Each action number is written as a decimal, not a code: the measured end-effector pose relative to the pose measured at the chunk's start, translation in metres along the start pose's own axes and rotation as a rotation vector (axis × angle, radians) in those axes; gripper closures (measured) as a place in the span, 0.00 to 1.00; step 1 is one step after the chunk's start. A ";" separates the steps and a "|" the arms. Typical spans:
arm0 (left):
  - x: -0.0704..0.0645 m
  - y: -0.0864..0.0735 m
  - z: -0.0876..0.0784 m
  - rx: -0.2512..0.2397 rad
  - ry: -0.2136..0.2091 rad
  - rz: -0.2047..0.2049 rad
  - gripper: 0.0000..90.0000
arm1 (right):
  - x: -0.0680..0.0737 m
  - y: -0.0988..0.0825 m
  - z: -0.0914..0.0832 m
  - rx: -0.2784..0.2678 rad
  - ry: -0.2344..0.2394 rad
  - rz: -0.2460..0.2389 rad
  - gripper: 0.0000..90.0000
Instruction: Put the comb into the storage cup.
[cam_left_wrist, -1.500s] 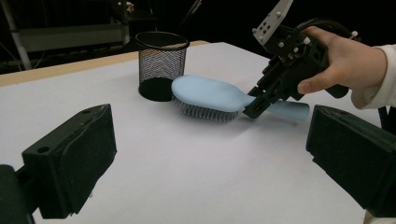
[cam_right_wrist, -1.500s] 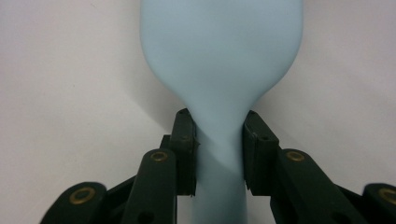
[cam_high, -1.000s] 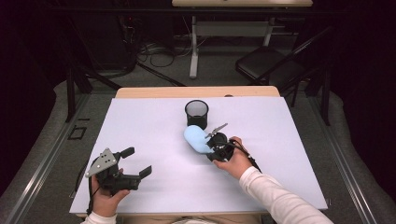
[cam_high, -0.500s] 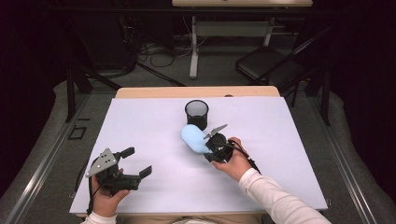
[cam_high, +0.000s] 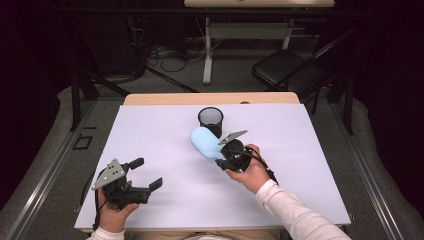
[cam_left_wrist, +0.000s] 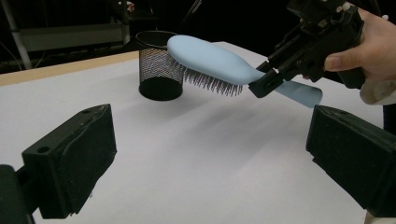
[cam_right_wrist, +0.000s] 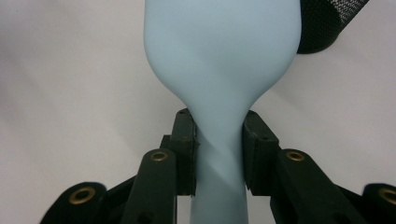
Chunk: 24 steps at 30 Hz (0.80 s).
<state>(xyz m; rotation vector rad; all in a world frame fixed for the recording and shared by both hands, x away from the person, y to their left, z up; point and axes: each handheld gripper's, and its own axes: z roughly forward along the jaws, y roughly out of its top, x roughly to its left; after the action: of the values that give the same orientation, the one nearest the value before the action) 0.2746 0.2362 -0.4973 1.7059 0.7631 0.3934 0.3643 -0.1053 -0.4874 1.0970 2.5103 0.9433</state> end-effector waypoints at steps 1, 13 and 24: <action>0.000 0.000 0.000 -0.001 -0.004 -0.001 0.02 | 0.000 0.000 -0.001 -0.006 0.001 0.004 0.77; 0.001 0.000 0.000 0.003 -0.004 0.000 0.02 | -0.006 0.005 -0.012 -0.087 0.019 0.029 0.77; 0.002 -0.001 0.002 0.003 0.004 -0.006 0.02 | -0.012 0.015 -0.014 -0.175 0.003 0.036 0.77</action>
<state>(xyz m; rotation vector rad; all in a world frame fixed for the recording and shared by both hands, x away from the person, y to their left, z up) 0.2769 0.2364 -0.4986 1.7060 0.7724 0.3914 0.3746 -0.1130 -0.4679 1.0893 2.3641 1.1503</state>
